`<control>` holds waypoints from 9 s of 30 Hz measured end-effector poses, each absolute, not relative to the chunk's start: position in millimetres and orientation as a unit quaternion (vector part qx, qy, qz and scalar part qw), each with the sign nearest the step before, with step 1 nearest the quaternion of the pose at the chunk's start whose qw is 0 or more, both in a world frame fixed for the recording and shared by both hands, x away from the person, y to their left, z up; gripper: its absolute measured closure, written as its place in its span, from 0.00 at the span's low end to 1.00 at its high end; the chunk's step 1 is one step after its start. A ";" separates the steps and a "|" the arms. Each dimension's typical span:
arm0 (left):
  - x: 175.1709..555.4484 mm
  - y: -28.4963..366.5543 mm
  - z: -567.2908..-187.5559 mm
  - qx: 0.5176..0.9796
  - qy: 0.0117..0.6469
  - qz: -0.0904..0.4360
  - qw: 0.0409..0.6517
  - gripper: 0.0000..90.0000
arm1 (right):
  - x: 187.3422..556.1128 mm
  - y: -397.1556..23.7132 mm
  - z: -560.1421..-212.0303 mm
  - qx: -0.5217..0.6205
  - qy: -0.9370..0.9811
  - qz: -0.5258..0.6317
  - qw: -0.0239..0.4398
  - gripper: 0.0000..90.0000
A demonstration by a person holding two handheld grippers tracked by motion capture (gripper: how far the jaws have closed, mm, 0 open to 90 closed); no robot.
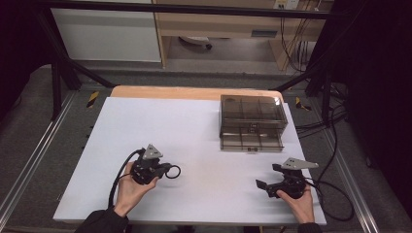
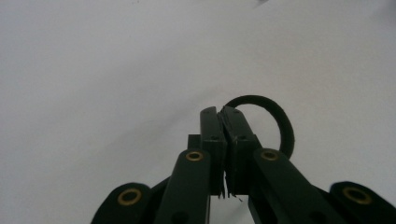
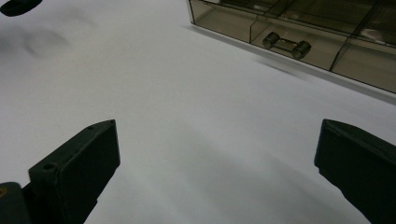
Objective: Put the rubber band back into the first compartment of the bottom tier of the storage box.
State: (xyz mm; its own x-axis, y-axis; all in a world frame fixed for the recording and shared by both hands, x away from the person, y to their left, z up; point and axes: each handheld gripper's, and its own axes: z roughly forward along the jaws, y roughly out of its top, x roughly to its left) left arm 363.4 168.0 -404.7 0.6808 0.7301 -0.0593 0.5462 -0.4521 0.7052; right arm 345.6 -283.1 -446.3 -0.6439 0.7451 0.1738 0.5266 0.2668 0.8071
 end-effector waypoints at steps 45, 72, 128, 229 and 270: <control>391.8 111.2 -392.6 0.849 0.358 0.120 0.369 0.97 | 345.5 -283.3 -446.3 0.403 0.787 0.451 0.122 0.01; 409.3 80.0 -383.7 0.852 0.348 0.120 0.372 0.97 | 345.5 -283.5 -446.2 0.403 0.788 0.450 0.122 0.01; 445.3 32.2 -377.1 0.851 0.348 0.125 0.373 0.97 | 345.4 -283.7 -446.0 0.403 0.788 0.451 0.121 0.01; 500.6 -34.2 -420.4 0.862 0.349 0.142 0.339 0.97 | 345.2 -283.3 -446.3 0.401 0.787 0.453 0.120 0.01; 471.9 -12.0 -394.6 0.869 0.307 0.128 0.366 0.65 | 345.0 -283.5 -446.1 0.401 0.788 0.452 0.120 0.01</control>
State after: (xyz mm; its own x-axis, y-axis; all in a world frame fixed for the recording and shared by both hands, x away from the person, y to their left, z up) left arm 471.9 -12.0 -394.6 0.7788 0.6273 -0.0016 0.4397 -0.5440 0.7147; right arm 345.0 -283.5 -446.1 -0.6496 0.7402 0.1732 0.5230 0.2698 0.8085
